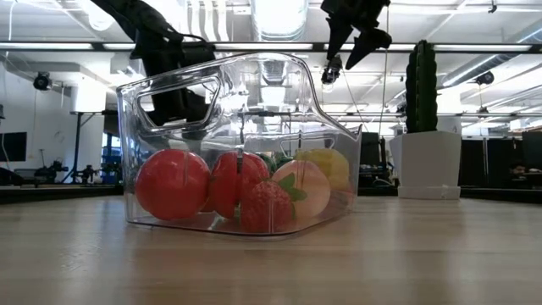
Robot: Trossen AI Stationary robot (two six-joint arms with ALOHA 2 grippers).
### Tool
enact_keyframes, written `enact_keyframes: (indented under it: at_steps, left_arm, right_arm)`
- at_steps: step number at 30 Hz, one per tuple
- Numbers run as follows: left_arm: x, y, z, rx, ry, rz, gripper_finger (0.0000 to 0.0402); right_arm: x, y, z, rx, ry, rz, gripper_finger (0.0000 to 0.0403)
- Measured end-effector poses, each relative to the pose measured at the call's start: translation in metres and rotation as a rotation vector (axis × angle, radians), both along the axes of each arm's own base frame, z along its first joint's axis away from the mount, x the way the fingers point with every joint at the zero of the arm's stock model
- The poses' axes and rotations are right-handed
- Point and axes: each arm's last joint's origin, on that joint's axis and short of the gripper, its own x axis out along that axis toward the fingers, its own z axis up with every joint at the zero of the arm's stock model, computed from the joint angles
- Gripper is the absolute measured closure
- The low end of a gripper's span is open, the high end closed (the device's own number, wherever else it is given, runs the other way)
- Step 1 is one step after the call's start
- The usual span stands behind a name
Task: Pick and placing Produce into tupperware
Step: Put the top strawberry into the transparent bin
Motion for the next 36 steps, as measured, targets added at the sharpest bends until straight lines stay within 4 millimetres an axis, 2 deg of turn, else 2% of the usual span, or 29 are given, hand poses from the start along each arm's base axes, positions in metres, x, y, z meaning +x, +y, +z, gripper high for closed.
enact_keyframes:
  at_steps: [4,6,8,13,18,26,36]
  left_arm:
    - [0.001,-0.002,0.000,-0.035,-0.034,0.043,0.0035]
    - [0.004,-0.001,-0.001,-0.061,-0.063,-0.001,0.0035]
    - [0.008,0.002,-0.005,-0.083,-0.073,-0.104,0.0035]
    - [0.020,0.007,-0.019,-0.052,-0.006,-0.508,0.0036]
    - [0.022,0.014,-0.035,-0.039,0.109,-0.698,0.0036]
    - [0.019,0.030,-0.054,-0.010,0.234,-0.770,0.0036]
    - [0.024,0.034,-0.046,0.081,0.196,-0.810,0.0036]
  right_arm:
    - [-0.001,-0.002,0.000,0.011,-0.007,0.009,0.0109]
    - [-0.001,-0.002,0.000,0.015,-0.009,0.010,0.0111]
    - [-0.001,-0.002,0.000,0.018,-0.010,0.012,0.0112]
    - [-0.001,-0.002,0.000,0.020,-0.009,0.014,0.0113]
    - [0.000,-0.001,-0.001,0.047,-0.018,0.035,0.0113]
    - [0.000,0.000,-0.001,0.058,-0.024,0.035,0.0119]
    - [0.000,-0.001,0.000,0.032,-0.005,0.070,0.0123]
